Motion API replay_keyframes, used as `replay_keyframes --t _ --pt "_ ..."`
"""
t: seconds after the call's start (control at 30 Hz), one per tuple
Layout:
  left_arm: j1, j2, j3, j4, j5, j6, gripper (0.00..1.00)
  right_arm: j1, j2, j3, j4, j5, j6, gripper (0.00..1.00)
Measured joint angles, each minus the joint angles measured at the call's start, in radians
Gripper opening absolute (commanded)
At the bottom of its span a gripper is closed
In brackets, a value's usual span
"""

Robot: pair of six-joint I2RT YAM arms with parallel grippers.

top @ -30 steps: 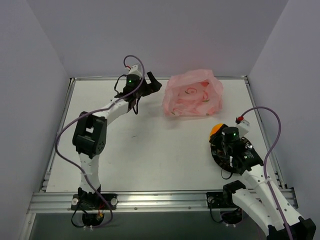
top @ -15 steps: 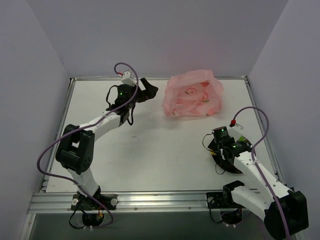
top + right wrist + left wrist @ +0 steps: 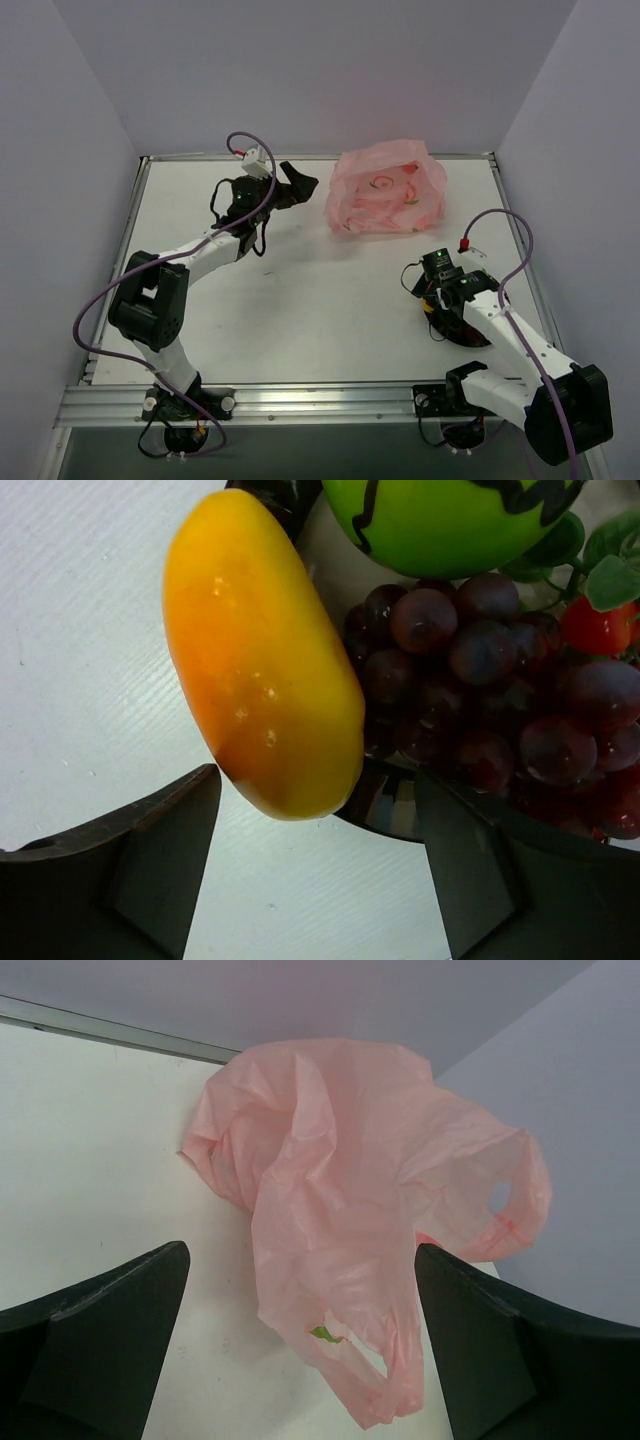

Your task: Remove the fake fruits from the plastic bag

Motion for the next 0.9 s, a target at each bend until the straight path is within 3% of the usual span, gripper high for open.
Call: replay_keyframes --t 0.3,0.6,0.9 --pt "0.000 -0.015 -0.014 -0.003 0.011 0.000 0.94 0.072 -0.060 0.129 -0.059 -0.002 -0.018 0.98" --pt "-0.007 -0.081 -0.011 -0.070 0.013 0.000 0.94 0.174 -0.165 0.335 -0.050 0.062 -0.107 1.00" --pt "-0.135 -0.239 0.114 -0.321 -0.089 0.127 0.94 0.201 -0.424 0.353 0.241 0.109 -0.360 1.00"
